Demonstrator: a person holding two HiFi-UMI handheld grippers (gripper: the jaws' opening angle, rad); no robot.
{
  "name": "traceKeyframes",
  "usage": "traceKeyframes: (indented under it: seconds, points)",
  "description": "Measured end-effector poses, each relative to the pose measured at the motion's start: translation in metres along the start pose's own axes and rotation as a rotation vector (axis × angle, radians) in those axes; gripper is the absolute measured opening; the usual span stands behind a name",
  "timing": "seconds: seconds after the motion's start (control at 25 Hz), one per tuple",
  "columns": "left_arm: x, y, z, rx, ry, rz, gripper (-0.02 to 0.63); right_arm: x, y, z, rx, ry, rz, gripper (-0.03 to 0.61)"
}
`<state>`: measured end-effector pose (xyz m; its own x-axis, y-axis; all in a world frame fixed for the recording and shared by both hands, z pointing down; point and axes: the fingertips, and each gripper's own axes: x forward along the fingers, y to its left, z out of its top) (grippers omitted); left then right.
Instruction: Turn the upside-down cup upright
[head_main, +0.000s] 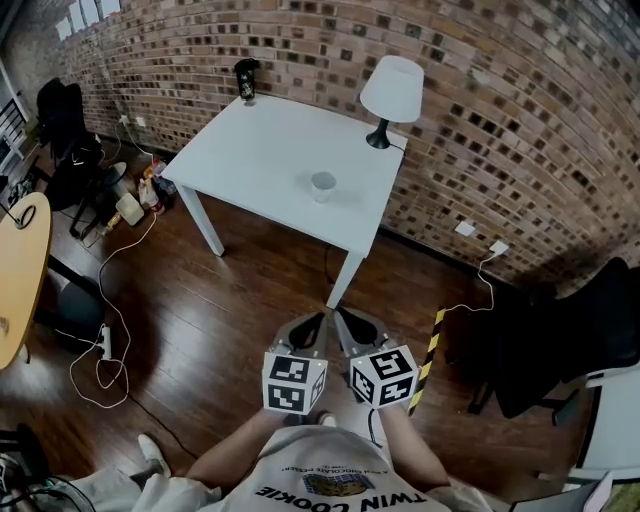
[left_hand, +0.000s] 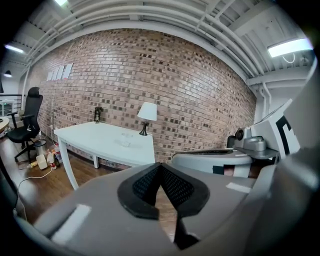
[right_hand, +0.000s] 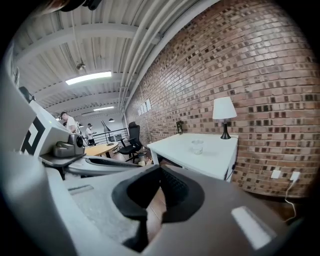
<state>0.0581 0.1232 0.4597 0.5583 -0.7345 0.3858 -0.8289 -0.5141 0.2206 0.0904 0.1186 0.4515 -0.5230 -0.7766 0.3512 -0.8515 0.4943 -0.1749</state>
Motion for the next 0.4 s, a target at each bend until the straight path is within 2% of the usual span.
traceKeyframes:
  seconds: [0.4]
  points:
    - [-0.005,-0.058,-0.015,0.026,0.017,0.009,0.006,-0.054,-0.019,-0.013,0.006,-0.013,0.008,0.003]
